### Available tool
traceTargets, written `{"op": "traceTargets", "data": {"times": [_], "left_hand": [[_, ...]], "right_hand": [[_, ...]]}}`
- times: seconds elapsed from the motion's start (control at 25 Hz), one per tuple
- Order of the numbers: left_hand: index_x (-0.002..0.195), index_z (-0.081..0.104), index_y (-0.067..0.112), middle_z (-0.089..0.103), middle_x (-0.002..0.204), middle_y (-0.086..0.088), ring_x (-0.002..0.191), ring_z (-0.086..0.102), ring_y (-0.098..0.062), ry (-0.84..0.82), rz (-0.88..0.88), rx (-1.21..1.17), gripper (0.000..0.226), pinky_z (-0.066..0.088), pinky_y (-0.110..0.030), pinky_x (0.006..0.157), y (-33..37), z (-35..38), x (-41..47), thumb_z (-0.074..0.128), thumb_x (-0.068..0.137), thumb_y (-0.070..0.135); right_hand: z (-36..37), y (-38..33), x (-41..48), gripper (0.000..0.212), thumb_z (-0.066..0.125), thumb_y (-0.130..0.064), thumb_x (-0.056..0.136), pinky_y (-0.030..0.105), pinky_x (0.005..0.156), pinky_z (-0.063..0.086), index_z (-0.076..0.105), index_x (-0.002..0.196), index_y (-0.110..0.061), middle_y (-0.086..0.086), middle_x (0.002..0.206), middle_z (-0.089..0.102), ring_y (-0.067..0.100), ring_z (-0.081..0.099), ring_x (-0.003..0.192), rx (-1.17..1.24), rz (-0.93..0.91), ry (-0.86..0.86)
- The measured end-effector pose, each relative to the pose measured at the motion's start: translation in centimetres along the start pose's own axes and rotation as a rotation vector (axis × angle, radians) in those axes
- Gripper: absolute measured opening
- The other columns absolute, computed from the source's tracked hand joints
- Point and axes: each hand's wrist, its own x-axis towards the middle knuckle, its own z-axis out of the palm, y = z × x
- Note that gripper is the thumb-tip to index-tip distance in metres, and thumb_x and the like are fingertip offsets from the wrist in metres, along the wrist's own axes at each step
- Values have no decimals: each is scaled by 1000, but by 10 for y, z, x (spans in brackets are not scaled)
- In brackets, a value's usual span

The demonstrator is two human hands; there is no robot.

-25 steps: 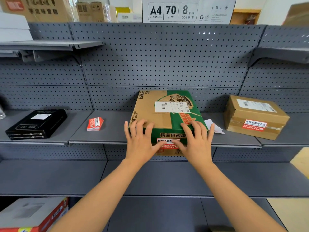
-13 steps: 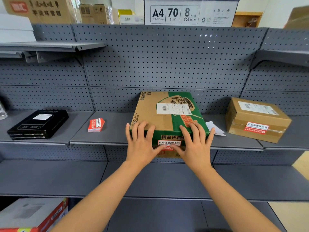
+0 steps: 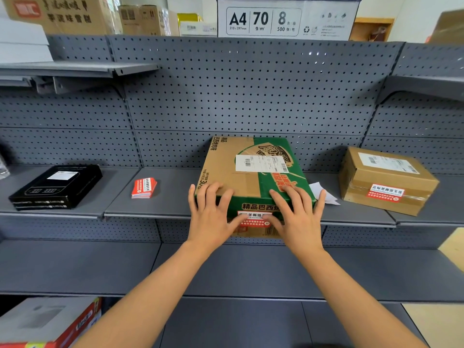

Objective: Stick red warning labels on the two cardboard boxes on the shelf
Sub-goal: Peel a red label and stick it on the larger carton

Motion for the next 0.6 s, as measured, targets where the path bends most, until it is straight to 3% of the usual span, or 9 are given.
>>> {"op": "traceTargets", "data": {"times": [0.24, 0.44, 0.6], "left_hand": [[130, 58, 18, 50, 136, -9, 135, 42, -34, 30, 4, -103, 65, 16, -61, 123, -8, -5, 4, 53, 90, 70], [131, 55, 15, 48, 137, -3, 132, 37, -24, 14, -222, -458, 48, 35, -40, 112, -20, -20, 18, 41, 102, 50], [130, 52, 19, 46, 134, 2, 125, 42, -15, 15, -503, -771, 32, 37, -33, 105, -23, -25, 25, 48, 105, 39]], "right_hand": [[-6, 4, 4, 53, 60, -53, 95, 68, 122, 11, 64, 135, -18, 5, 136, 61, 31, 54, 130, 156, 70, 0], [-19, 17, 28, 43, 45, -41, 104, 56, 121, 26, 61, 134, -15, 3, 133, 59, 24, 50, 128, 389, 306, -19], [-26, 23, 40, 33, 47, -39, 106, 47, 107, 46, 61, 129, -20, -5, 125, 58, 17, 55, 121, 822, 731, -107]]}}
